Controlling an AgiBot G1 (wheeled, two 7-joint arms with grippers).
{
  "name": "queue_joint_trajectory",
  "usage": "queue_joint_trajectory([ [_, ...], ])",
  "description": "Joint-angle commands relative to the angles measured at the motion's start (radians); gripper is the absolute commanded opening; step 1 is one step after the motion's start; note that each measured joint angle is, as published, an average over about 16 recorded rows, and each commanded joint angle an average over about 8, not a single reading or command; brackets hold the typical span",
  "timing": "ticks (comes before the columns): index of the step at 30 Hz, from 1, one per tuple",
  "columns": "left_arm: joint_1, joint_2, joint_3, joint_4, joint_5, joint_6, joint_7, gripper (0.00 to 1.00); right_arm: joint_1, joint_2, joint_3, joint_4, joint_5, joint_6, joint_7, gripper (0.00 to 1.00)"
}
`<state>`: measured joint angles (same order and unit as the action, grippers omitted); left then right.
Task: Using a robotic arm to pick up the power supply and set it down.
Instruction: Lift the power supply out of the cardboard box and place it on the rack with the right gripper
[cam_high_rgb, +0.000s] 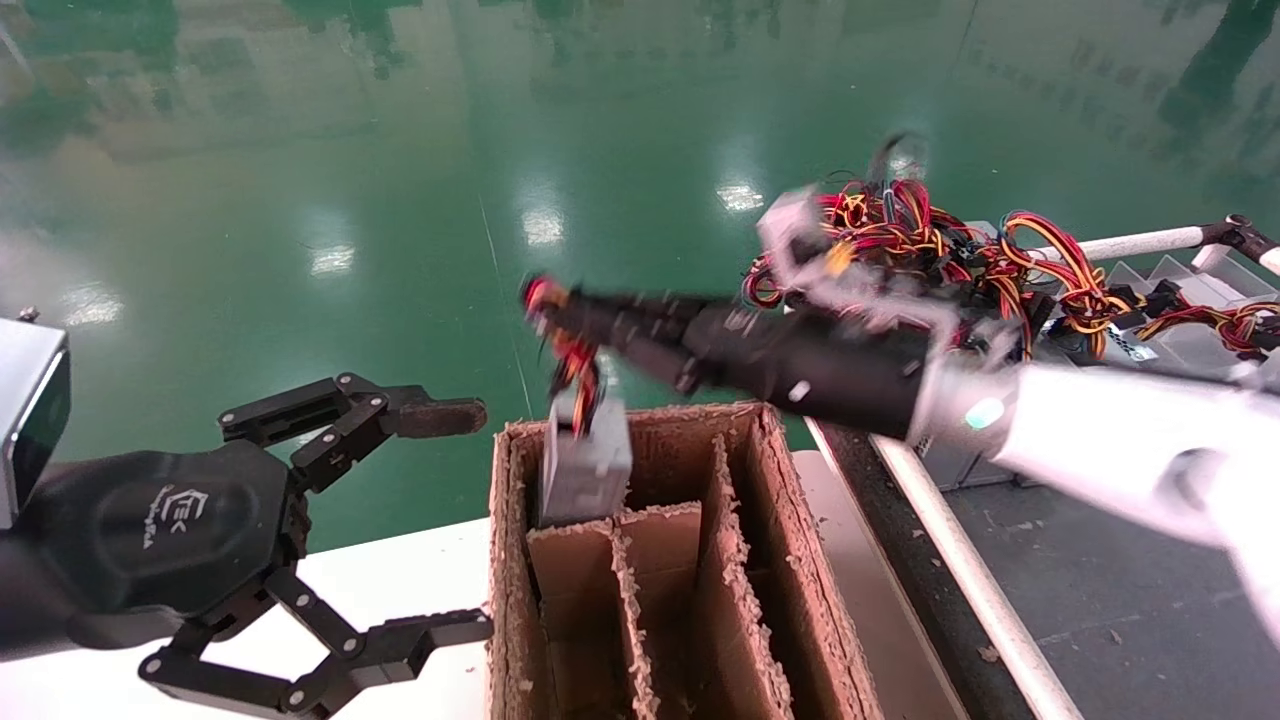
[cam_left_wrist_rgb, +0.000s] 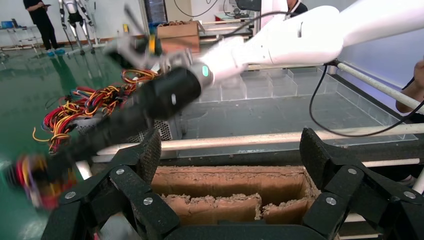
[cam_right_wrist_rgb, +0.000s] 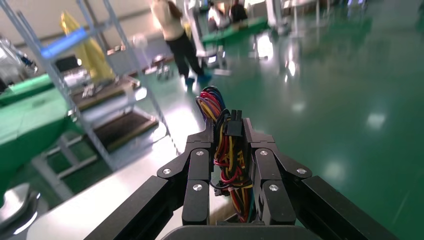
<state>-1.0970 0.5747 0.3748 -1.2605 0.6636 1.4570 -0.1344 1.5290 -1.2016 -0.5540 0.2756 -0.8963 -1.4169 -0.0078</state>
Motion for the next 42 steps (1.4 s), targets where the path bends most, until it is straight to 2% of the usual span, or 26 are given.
queue_joint_trajectory([
  [1, 0.000, 0.000, 0.000, 0.000, 0.000, 0.000, 0.000, 1.00, 0.014, 0.022, 0.016, 0.005, 0.023, -0.020, 0.007, 0.00],
  [9, 0.000, 0.000, 0.000, 0.000, 0.000, 0.000, 0.000, 1.00, 0.060, 0.127, 0.045, 0.075, 0.051, -0.061, 0.003, 0.00],
  [22, 0.000, 0.000, 0.000, 0.000, 0.000, 0.000, 0.000, 1.00, 0.082, 0.343, 0.069, 0.240, 0.066, -0.122, 0.078, 0.00],
  [32, 0.000, 0.000, 0.000, 0.000, 0.000, 0.000, 0.000, 1.00, 0.012, 0.523, 0.081, 0.381, 0.097, -0.147, 0.129, 0.00],
  [42, 0.000, 0.000, 0.000, 0.000, 0.000, 0.000, 0.000, 1.00, -0.100, 0.711, 0.131, 0.486, 0.153, -0.116, 0.075, 0.00],
])
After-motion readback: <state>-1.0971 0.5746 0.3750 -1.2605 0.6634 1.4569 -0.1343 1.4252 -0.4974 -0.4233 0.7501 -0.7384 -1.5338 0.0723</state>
